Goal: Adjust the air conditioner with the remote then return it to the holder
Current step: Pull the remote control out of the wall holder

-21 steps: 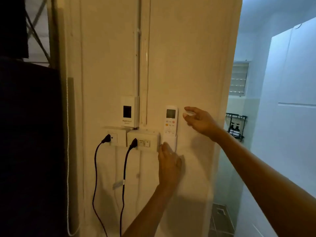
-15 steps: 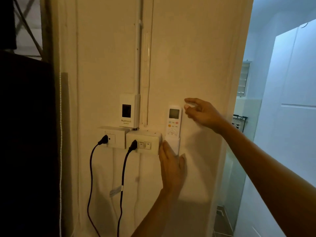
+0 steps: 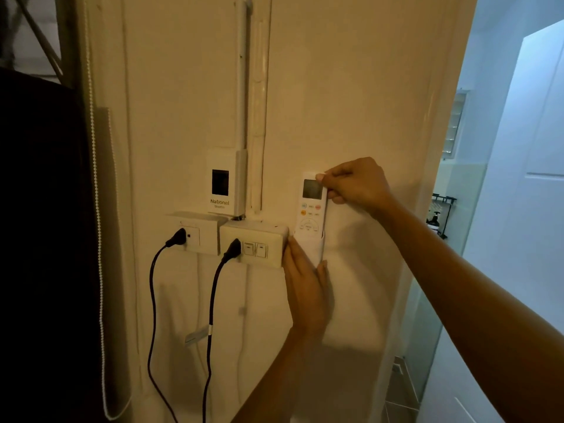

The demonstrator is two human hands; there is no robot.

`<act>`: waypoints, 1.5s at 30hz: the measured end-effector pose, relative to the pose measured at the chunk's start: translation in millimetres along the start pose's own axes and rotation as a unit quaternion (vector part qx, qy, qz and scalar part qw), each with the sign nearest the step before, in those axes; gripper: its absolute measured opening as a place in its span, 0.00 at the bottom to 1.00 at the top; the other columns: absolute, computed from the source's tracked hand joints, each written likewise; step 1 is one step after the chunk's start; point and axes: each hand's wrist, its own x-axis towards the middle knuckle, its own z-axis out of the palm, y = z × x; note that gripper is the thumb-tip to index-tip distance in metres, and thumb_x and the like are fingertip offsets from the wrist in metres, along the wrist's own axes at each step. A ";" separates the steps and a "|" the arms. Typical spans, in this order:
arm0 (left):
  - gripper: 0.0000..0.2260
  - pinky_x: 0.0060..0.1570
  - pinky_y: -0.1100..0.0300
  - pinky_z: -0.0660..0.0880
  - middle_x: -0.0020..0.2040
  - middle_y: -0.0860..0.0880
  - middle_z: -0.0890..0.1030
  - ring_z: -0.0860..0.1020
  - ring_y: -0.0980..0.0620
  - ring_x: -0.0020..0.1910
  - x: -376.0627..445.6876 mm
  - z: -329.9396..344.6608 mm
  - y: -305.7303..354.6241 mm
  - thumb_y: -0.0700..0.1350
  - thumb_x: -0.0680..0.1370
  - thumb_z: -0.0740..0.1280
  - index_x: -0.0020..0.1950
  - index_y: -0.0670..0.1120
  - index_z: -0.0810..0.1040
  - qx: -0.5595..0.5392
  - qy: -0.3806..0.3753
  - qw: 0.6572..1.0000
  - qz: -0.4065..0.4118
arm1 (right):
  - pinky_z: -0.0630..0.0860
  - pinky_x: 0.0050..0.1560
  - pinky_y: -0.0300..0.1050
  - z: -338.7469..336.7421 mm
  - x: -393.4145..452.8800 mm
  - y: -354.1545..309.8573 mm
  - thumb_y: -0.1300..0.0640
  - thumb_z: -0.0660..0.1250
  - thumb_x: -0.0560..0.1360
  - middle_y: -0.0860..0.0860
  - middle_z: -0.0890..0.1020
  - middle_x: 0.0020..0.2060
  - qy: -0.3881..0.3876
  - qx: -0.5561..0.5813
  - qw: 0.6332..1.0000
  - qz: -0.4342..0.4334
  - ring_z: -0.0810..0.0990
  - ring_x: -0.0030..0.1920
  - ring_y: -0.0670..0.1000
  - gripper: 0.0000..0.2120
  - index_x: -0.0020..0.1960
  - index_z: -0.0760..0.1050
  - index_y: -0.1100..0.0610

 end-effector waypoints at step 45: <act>0.28 0.67 0.55 0.59 0.74 0.44 0.56 0.55 0.46 0.74 -7.1 7.2 -13.9 0.52 0.77 0.58 0.73 0.45 0.50 0.030 0.019 0.998 0.053 | 0.82 0.43 0.52 15.9 7.6 -2.8 0.56 0.68 0.67 0.59 0.85 0.38 0.102 -0.155 0.981 -0.053 0.83 0.38 0.56 0.10 0.35 0.81 0.63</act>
